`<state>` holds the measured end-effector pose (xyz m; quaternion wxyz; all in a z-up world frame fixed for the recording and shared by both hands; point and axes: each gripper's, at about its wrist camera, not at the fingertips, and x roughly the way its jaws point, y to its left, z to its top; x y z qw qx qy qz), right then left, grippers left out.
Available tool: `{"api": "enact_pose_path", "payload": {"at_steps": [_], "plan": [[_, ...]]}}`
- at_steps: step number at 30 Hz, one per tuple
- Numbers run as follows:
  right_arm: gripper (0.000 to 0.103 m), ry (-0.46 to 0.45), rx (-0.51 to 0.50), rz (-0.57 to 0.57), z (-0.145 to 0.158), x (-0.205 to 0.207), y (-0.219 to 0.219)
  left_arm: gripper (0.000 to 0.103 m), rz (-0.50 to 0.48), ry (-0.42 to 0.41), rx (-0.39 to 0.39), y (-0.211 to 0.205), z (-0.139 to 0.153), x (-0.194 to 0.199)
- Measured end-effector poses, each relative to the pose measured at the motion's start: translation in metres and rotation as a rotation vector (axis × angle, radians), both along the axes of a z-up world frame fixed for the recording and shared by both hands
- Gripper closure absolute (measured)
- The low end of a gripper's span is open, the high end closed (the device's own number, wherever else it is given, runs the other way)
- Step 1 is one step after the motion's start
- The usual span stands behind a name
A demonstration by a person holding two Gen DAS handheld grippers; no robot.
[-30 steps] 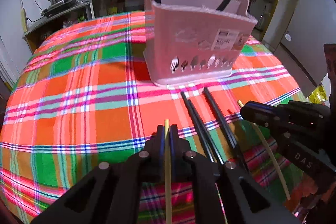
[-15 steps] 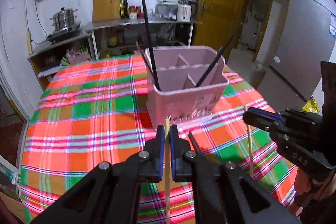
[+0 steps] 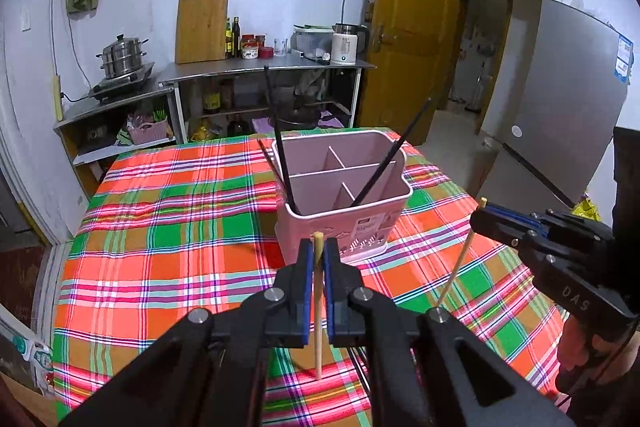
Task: Organize utensils
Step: 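Lift both bamboo chopsticks and carry them over the pink basket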
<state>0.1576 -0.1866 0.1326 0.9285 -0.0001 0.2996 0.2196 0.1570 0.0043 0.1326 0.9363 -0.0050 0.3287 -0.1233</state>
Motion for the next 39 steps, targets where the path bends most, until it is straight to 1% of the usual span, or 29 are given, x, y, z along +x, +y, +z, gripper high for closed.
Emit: {"api": "enact_pose_path", "payload": {"at_steps": [8,15,21,27,34,39], "plan": [[0.098,-0.025,0.01,-0.007,0.008,-0.008,-0.003,0.097,0.003,-0.003,-0.018,0.003,0.008,-0.006],[0.098,-0.033,0.039,-0.013,0.011,-0.006,-0.007,0.097,0.011,0.022,-0.047,0.009,0.008,0.001],[0.098,-0.041,0.054,-0.017,0.015,0.001,-0.006,0.097,0.008,0.027,-0.065,0.011,0.015,0.013],[0.098,-0.072,0.071,-0.017,0.029,0.01,-0.003,0.098,0.002,-0.005,-0.084,0.006,0.038,0.024],[0.098,-0.143,0.114,-0.014,0.061,0.024,0.001,0.098,0.002,-0.077,-0.108,0.006,0.077,0.041],[0.098,-0.193,0.161,-0.022,0.083,0.037,0.003,0.098,0.018,-0.112,-0.128,0.007,0.097,0.058]]}}
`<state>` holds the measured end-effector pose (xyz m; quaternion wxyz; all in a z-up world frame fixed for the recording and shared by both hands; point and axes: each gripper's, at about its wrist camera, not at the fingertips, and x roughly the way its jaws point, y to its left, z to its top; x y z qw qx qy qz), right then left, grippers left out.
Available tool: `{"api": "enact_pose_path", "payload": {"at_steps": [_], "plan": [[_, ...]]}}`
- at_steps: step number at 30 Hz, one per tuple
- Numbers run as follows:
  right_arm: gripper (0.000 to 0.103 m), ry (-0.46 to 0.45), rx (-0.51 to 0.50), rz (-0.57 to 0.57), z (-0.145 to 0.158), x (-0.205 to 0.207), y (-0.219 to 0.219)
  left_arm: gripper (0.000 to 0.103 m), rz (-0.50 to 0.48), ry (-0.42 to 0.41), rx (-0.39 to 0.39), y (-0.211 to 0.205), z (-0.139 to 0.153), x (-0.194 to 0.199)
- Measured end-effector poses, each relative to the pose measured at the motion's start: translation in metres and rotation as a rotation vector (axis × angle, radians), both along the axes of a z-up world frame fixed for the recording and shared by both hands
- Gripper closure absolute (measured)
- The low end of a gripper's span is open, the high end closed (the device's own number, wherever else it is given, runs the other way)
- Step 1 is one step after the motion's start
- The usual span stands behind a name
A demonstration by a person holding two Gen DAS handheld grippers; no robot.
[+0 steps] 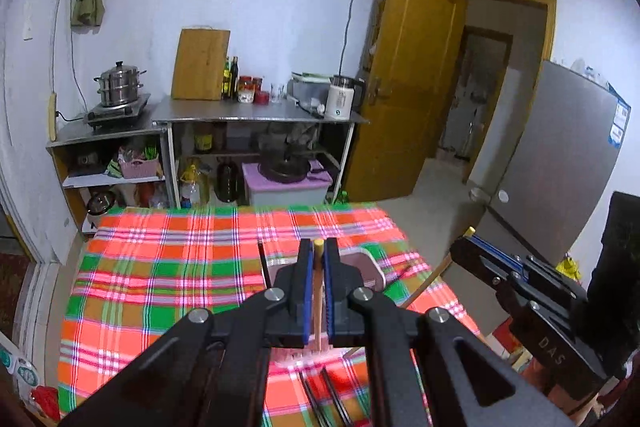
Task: Organize utensils
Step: 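Lift both bamboo chopsticks and carry them over the pink basket, then lower both chopsticks into the basket and open both tools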
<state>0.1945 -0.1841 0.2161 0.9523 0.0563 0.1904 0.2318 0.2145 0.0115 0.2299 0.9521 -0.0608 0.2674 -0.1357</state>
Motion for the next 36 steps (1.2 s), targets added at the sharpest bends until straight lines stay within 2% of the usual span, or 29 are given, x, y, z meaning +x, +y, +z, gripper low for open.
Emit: {"api": "enact_pose_path", "payload": {"at_steps": [5,8,12,18,25,27,28,29,31,36], "plan": [[0.098,-0.035,0.028,-0.01,0.013,0.013,0.002,0.098,0.011,-0.025,-0.014,0.002,0.008,0.016],[0.098,-0.045,0.034,-0.018,0.012,0.02,0.003,0.098,0.013,-0.026,-0.019,0.004,0.002,0.023],[0.098,-0.021,0.016,-0.027,-0.004,0.032,0.008,0.098,0.014,0.013,-0.022,0.005,-0.019,0.035],[0.098,0.063,-0.014,-0.024,-0.039,0.046,0.015,0.097,0.006,0.066,-0.022,0.007,-0.048,0.044],[0.098,0.13,-0.041,-0.008,-0.065,0.053,0.018,0.097,0.004,0.1,-0.028,0.01,-0.069,0.046],[0.098,0.144,-0.042,0.003,-0.069,0.054,0.019,0.095,0.003,0.098,-0.022,0.009,-0.071,0.044],[0.098,0.148,-0.044,0.006,-0.07,0.053,0.019,0.091,0.002,0.096,-0.023,0.009,-0.072,0.043],[0.098,0.15,-0.047,0.006,-0.071,0.052,0.019,0.081,0.001,0.092,-0.026,0.009,-0.073,0.041],[0.097,0.148,-0.048,0.007,-0.071,0.051,0.019,0.07,0.004,0.081,-0.025,0.01,-0.072,0.038],[0.093,0.128,-0.038,0.006,-0.064,0.043,0.011,0.07,0.012,0.047,-0.023,0.009,-0.064,0.025]]}}
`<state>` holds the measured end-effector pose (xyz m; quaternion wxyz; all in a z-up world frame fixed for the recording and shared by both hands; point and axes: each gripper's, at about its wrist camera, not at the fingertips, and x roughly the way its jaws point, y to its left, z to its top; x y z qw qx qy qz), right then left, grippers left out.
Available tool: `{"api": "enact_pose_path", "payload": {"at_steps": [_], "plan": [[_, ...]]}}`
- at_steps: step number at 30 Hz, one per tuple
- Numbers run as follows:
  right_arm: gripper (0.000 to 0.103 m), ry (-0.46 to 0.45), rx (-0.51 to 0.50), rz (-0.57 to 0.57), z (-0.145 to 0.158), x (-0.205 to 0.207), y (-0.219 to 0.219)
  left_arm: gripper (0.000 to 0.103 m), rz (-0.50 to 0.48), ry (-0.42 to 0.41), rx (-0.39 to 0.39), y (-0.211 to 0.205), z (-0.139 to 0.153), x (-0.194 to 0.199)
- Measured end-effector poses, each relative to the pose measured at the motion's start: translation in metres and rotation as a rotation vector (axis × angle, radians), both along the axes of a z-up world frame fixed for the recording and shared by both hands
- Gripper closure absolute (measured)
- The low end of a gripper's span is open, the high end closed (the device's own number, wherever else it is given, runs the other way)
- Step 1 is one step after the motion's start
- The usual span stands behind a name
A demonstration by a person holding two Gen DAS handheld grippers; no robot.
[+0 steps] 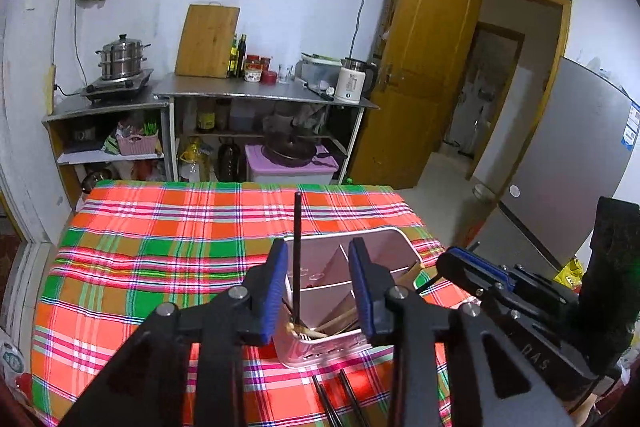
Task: Organize utensils
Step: 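Lower both chopsticks into the basket and open both tools, then move both tools down to the remaining black chopsticks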
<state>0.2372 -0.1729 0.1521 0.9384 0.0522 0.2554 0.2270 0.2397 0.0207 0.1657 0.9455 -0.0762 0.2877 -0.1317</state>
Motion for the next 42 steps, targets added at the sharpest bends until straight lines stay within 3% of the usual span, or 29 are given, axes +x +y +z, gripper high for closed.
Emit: {"api": "enact_pose_path", "payload": {"at_steps": [9,17,27,42], "plan": [[0.093,-0.026,0.015,0.006,0.011,-0.03,-0.016,0.07,0.003,-0.046,0.027,-0.001,0.003,-0.041],[0.093,-0.011,0.005,0.016,0.007,-0.072,-0.026,0.069,0.003,-0.043,0.036,-0.004,-0.012,-0.085],[0.093,0.045,-0.019,0.025,-0.025,-0.11,-0.03,0.069,-0.022,0.009,0.046,-0.012,-0.05,-0.117],[0.093,0.163,-0.034,0.052,-0.08,-0.106,-0.025,0.069,-0.019,0.115,0.027,-0.012,-0.109,-0.121]]}}
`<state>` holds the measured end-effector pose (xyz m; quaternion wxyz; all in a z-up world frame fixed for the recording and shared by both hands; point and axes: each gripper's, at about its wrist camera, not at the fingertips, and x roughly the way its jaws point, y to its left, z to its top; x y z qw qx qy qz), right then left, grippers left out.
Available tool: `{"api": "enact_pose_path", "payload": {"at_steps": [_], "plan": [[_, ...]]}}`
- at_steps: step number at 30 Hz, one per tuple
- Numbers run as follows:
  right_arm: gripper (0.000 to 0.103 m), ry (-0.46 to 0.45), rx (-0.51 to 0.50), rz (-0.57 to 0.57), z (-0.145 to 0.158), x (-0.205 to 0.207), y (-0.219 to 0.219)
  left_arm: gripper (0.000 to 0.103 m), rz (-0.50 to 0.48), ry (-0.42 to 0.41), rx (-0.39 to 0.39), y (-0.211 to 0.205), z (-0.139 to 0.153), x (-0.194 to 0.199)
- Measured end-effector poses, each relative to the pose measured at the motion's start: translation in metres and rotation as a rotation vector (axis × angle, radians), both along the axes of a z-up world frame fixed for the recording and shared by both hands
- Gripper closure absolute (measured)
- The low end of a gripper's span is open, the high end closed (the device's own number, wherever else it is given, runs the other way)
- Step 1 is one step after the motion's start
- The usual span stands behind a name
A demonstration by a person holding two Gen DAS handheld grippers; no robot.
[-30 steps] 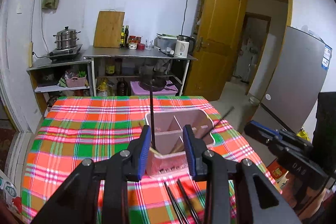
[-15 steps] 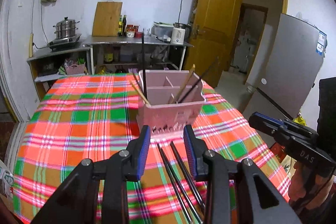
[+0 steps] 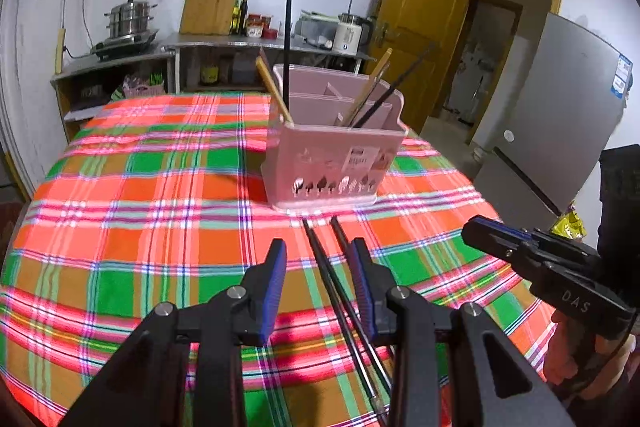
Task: Organize utensils
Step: 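Move both tools down to the remaining black chopsticks, then grasp a black chopstick with the left tool while the right tool grasps another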
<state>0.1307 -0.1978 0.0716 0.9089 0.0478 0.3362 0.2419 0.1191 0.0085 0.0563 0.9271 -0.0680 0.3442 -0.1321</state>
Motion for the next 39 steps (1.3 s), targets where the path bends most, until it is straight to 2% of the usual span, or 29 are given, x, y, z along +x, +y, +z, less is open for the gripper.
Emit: {"api": "enact_pose_path", "payload": {"at_steps": [18,26,39], "plan": [[0.093,0.167,-0.066,0.045,-0.066,0.027,0.025,0.069,-0.027,0.153,0.047,-0.023,-0.061,0.029],[0.093,0.202,-0.076,0.053,-0.079,0.036,0.029,0.069,-0.019,0.191,0.058,-0.024,-0.074,0.036],[0.093,0.2,-0.053,0.039,-0.079,0.041,0.023,0.069,-0.023,0.177,0.086,-0.032,-0.075,0.04]]}}
